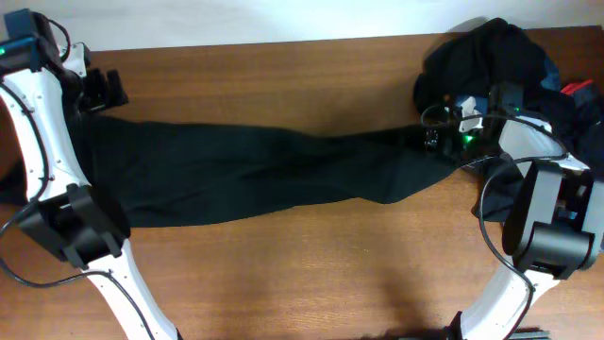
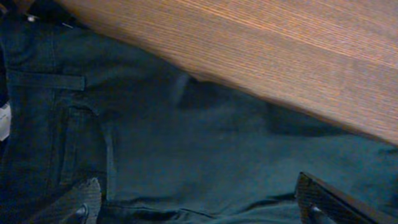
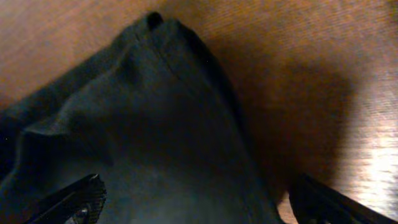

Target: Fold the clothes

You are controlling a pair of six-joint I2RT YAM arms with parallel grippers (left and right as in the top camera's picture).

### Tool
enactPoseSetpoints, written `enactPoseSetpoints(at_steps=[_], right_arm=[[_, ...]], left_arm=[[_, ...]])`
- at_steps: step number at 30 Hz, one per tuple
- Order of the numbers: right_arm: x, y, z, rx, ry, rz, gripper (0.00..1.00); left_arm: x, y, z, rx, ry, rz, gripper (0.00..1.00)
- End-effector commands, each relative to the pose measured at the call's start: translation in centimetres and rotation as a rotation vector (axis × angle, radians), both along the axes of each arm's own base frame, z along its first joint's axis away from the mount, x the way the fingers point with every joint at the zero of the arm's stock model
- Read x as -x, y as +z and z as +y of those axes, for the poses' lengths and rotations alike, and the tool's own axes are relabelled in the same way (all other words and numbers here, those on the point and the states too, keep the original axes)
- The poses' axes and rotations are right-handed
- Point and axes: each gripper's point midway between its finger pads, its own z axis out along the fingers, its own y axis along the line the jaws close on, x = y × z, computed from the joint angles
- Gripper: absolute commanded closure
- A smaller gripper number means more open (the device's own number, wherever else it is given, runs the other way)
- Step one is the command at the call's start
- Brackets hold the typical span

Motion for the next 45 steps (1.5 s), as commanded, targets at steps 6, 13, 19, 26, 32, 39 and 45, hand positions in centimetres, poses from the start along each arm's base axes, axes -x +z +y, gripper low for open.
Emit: enactPoseSetpoints(at_steps=[6, 13, 19, 26, 32, 39, 45], right_arm=[[0.9, -2.0, 4.2, -0.058, 0.07, 0.057, 0.01], [1.6, -2.9, 8.4, -0.075, 0.166, 0.092, 0.05], [1.7, -3.0, 9.1, -0.081, 0.162, 0.104, 0.73], [1.1, -2.2, 7.1, -0.081, 0.116, 0.096, 0.96], [-0.6, 3.2, 3.6, -0.06, 0.069, 0.026, 0.96], [-1.1, 10.2, -1.8, -0.001, -0.022, 0.014, 0.96], [-1.2, 16.8, -5.7, 0.112, -0.041, -0.049, 0.96]], left_arm=[[0.6, 5.1, -1.0, -0.028, -0.008, -0.096, 0.01], [1.1, 4.9, -0.6, -0.055, 0.004, -0.071, 0.01], [1.0, 5.0, -0.2, -0.073, 0.011, -0.072, 0.01], [1.0, 5.0, -0.2, -0.072, 0.011, -0.072, 0.01], [1.0, 5.0, -0.2, -0.072, 0.011, -0.071, 0.01], [1.0, 5.0, -0.2, -0.072, 0.011, -0.072, 0.01], [1.0, 5.0, -0.2, -0.072, 0.011, -0.072, 0.01]])
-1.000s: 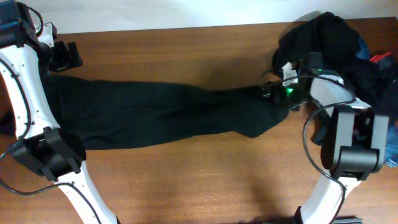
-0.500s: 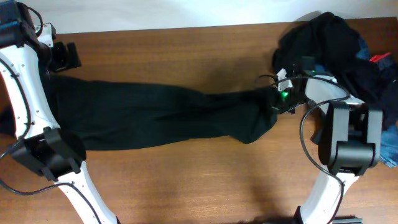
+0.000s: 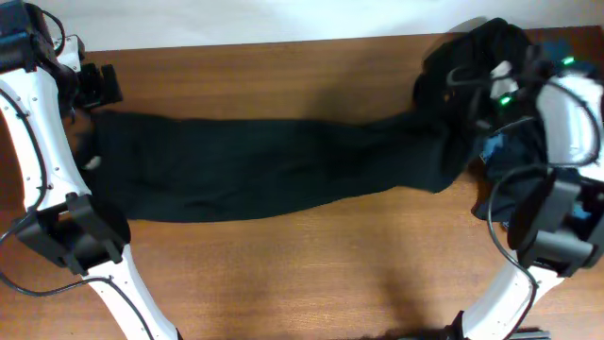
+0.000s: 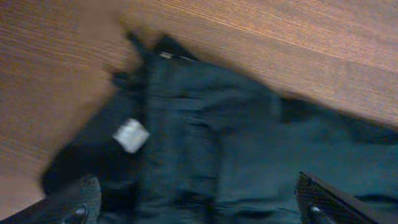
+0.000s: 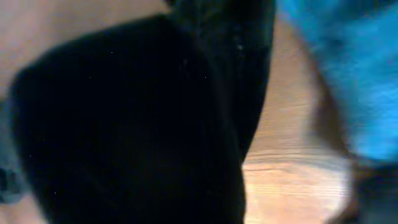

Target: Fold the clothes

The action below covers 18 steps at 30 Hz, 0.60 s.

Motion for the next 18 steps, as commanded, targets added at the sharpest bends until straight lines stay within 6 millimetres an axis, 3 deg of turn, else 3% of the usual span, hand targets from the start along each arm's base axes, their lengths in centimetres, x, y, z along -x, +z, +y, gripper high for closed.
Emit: enactPoseSetpoints(at_steps=[1, 4, 8, 12, 18], right_arm=[[-0.4, 6.0, -2.6, 0.147, 0.009, -0.115, 0.96], [-0.5, 9.2, -2.5, 0.173, 0.023, -0.167, 0.96], [-1.3, 11.9, 0.7, 0.169, 0.092, -0.232, 0.96], [-2.2, 11.5, 6.6, 0.163, 0.225, -0.237, 0.96], [-3.9, 8.4, 15.9, 0.185, 0.356, -0.207, 0.96]], left_arm=[[0.1, 1.9, -0.1, -0.018, 0.005, -0.041, 0.01], [0.1, 1.9, -0.1, -0.017, 0.005, -0.041, 0.01], [0.1, 1.9, -0.1, -0.017, 0.005, -0.042, 0.01], [0.1, 1.9, -0.1, -0.017, 0.005, -0.042, 0.01], [0.1, 1.9, -0.1, -0.017, 0.005, -0.041, 0.01]])
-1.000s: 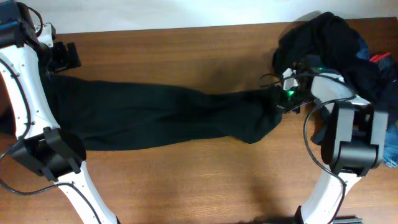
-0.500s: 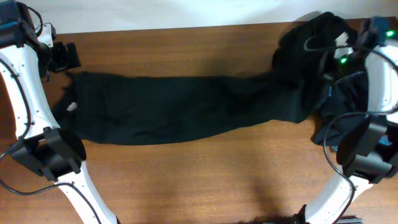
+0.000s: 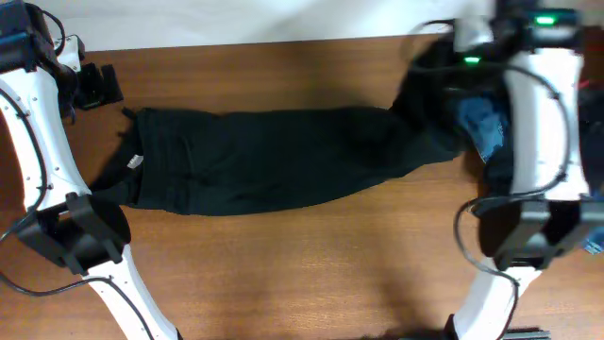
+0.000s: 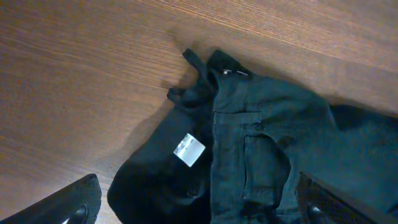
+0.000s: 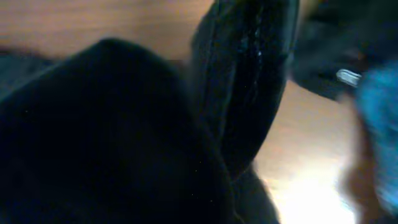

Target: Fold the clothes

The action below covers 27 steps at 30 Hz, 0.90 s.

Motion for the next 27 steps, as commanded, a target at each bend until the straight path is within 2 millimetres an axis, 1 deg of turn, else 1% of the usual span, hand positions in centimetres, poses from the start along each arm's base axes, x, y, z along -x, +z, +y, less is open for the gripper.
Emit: enactPoseSetpoints(at_steps=[1, 3, 7, 14, 18, 23, 27], right_arm=[[-0.7, -2.2, 5.3, 0.018, 0.056, 0.032, 0.96], [-1.0, -3.6, 8.3, 0.01, 0.092, 0.045, 0.96], [-1.2, -6.5, 13.1, 0.0, 0.131, 0.084, 0.96], [0.5, -11.3, 19.0, 0.02, 0.232, 0.167, 0.96], [0.7, -13.0, 21.7, 0.022, 0.281, 0.16, 0.96], [0.2, -13.8, 24.9, -0.001, 0.308, 0.105, 0.96], [-0.6, -13.8, 26.0, -0.018, 0.313, 0.064, 0.96]], left_arm=[[0.1, 1.9, -0.1, -0.016, 0.005, -0.041, 0.01], [0.1, 1.9, -0.1, -0.016, 0.005, -0.041, 0.01], [0.1, 1.9, -0.1, -0.016, 0.005, -0.041, 0.01], [0.0, 1.9, -0.1, -0.017, 0.004, -0.042, 0.01], [0.0, 1.9, -0.1, -0.017, 0.004, -0.043, 0.01], [0.1, 1.9, -0.1, -0.016, 0.005, -0.042, 0.01], [0.1, 1.9, -0.2, -0.014, 0.004, -0.042, 0.01]])
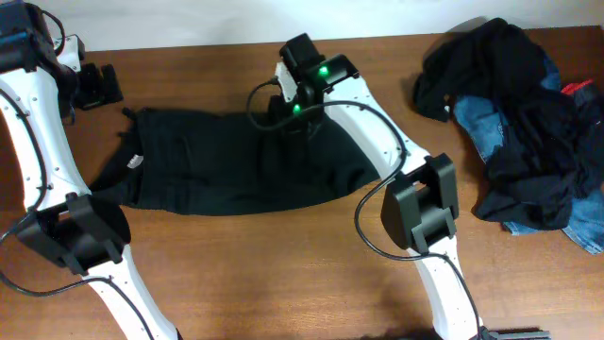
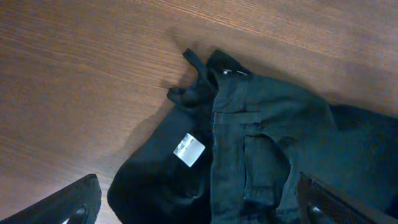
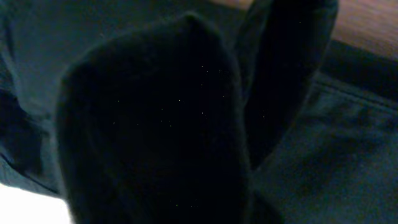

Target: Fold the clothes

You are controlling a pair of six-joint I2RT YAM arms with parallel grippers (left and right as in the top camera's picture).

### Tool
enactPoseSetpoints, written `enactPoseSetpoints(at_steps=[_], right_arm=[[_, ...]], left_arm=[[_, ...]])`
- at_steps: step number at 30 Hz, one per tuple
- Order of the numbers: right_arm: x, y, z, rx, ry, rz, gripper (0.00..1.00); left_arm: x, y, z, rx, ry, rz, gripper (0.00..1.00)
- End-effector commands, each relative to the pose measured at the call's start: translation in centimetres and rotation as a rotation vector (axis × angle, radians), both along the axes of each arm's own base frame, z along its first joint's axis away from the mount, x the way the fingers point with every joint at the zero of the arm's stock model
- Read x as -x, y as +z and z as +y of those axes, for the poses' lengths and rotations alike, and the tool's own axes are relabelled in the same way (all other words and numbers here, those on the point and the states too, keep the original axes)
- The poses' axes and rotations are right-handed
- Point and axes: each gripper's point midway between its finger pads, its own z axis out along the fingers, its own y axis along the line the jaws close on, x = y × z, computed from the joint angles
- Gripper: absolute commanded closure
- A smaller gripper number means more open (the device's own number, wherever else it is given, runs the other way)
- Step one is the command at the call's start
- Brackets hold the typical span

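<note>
Black trousers (image 1: pixel 236 161) lie across the left half of the table. Their waist (image 2: pixel 249 124) with a white label (image 2: pixel 188 150) is at the left. The leg end is folded back over the middle, bunched under my right gripper (image 1: pixel 304 102), which is shut on it. In the right wrist view dark cloth (image 3: pixel 155 124) fills the frame and hides the fingers. My left gripper (image 1: pixel 94 85) hangs open at the back left, just off the waist. In the left wrist view the left gripper (image 2: pixel 199 210) has its fingertips (image 2: pixel 78 202) spread wide above the waist.
A heap of other clothes (image 1: pixel 519 113), black, blue denim and a bit of red, lies at the back right. The right arm (image 1: pixel 377 132) reaches across the trousers from its base (image 1: pixel 420 212). Bare wooden table (image 1: pixel 283 274) runs along the front.
My right gripper was at the back right by the heap with the leg end. It is now over the middle of the trousers, with the legs doubled back to the left. The left gripper has not moved.
The trousers lay stretched across the table, my left gripper low over the waist and my right at the leg end. Then the left stood open off the waist while the right held the leg end by the heap. The garment shifted right, and now lies doubled.
</note>
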Motion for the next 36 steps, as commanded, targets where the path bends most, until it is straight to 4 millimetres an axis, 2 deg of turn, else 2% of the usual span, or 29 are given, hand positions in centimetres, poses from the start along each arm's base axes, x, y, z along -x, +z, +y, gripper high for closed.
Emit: enactPoseSetpoints(at_steps=[1, 5, 10, 17, 21, 22, 23, 24, 25, 26, 27, 31, 36], right_arm=[[-0.5, 0.2, 1.3, -0.022, -0.005, -0.033, 0.96], [-1.0, 0.0, 1.8, -0.038, -0.009, -0.047, 0.96], [-0.4, -0.4, 2.8, -0.045, 0.007, -0.034, 0.96], [0.6, 0.4, 7.0, -0.082, 0.078, -0.106, 0.96], [1.3, 0.0, 8.5, -0.045, 0.097, -0.142, 0.95], [1.6, -0.2, 8.9, -0.035, 0.104, -0.146, 0.92], [1.9, -0.3, 9.2, -0.03, 0.111, -0.149, 0.79], [2.2, -0.6, 9.6, -0.02, 0.118, -0.15, 0.63], [2.4, -0.8, 9.8, -0.012, 0.122, -0.153, 0.35], [2.6, -1.0, 10.1, -0.003, 0.126, -0.155, 0.14], [2.8, -1.1, 10.3, 0.003, 0.13, -0.159, 0.03], [3.5, -1.2, 11.2, 0.005, 0.148, -0.163, 0.01], [3.6, -1.2, 11.2, 0.005, 0.151, -0.161, 0.01]], left_arm=[[0.1, 1.9, -0.2, -0.014, 0.004, -0.042, 0.01], [0.1, 1.9, -0.2, -0.014, 0.004, -0.042, 0.01], [0.0, 1.9, -0.2, -0.014, 0.004, -0.043, 0.01], [0.1, 1.9, -0.2, -0.014, 0.004, -0.042, 0.01], [0.1, 1.9, -0.2, -0.014, 0.004, -0.042, 0.01], [0.1, 1.9, -0.2, -0.014, 0.004, -0.042, 0.01], [0.1, 1.9, -0.2, -0.014, 0.004, -0.042, 0.01], [0.1, 1.9, -0.2, -0.014, 0.004, -0.042, 0.01], [0.1, 1.9, -0.2, -0.014, 0.004, -0.042, 0.01], [0.1, 1.9, -0.2, -0.014, 0.004, -0.042, 0.01], [0.1, 1.9, -0.2, -0.014, 0.004, -0.042, 0.01], [0.1, 1.9, -0.2, -0.014, 0.004, -0.042, 0.01], [0.1, 1.9, -0.2, -0.014, 0.004, -0.042, 0.01]])
